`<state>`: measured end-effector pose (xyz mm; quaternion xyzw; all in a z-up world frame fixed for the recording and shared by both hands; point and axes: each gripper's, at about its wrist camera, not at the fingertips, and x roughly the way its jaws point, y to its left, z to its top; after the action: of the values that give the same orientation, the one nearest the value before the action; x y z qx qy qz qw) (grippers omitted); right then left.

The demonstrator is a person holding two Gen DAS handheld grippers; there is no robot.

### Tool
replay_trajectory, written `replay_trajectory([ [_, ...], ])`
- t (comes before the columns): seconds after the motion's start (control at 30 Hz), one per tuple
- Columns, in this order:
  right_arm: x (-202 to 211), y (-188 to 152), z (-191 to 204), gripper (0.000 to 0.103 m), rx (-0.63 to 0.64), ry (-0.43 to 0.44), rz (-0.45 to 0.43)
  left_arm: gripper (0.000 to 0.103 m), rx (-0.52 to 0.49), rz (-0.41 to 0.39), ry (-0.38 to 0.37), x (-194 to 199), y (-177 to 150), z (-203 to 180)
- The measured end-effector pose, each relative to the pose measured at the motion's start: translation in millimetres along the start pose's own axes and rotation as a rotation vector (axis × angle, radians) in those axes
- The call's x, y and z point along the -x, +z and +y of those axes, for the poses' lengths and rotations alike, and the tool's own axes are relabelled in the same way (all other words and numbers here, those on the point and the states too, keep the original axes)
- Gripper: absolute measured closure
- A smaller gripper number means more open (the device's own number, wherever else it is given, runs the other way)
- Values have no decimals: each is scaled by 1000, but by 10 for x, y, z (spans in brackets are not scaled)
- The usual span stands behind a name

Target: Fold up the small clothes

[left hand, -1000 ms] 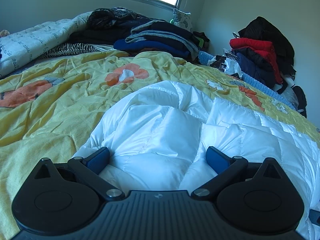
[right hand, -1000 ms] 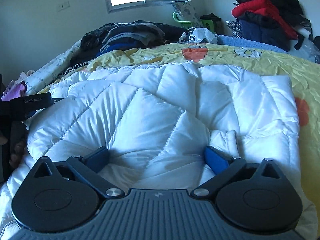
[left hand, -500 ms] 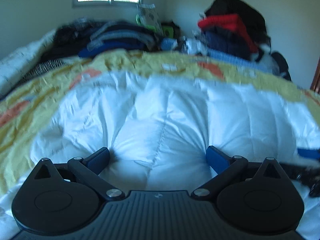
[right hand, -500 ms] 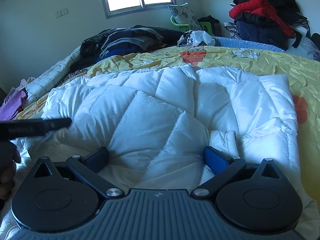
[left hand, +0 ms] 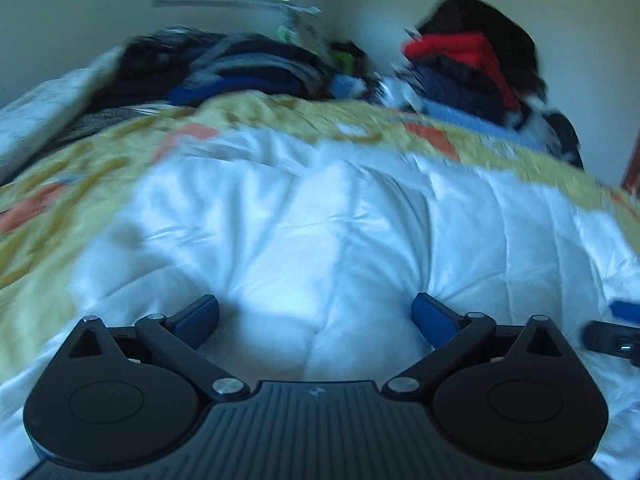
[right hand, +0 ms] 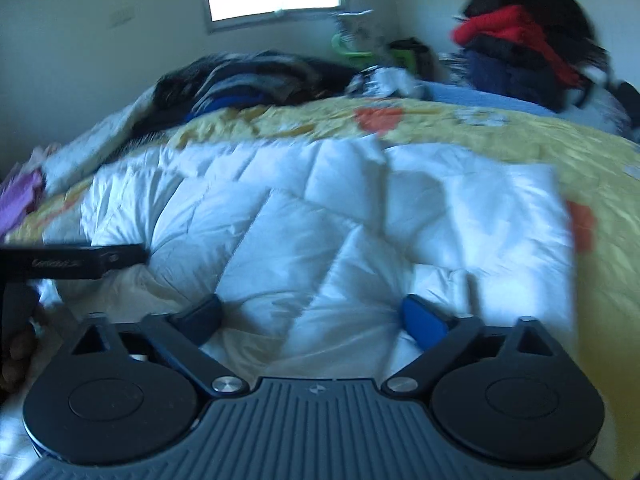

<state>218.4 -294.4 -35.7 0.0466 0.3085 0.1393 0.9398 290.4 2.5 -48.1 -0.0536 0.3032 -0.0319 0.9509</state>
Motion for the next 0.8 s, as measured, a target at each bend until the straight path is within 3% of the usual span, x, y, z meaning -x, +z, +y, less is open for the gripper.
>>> replay_trajectory([
  [0.13, 763, -243, -26, 0, -43, 72, -100, 0, 41, 22, -42, 609, -274, 166],
  [0.27, 1152, -674, -35, 0, -50, 87, -7, 0, -24, 89, -70, 966, -651, 190],
  [0.4, 1225, -991, -17, 1, -32, 21, 68, 0, -118, 99, -36, 1120, -900, 105],
  [0.53, 1230, -1105, 80, 1, 47, 0, 75, 0, -173, 92, -9, 1046, -985, 37],
  [0.7, 1182, -1077, 153, 2, 106, -19, 104, 0, -168, 106, 5, 972, -927, 10],
  [0.8, 1302, -1047, 99, 1, 51, -36, 101, 0, -167, 101, 0, 1025, -962, 41],
])
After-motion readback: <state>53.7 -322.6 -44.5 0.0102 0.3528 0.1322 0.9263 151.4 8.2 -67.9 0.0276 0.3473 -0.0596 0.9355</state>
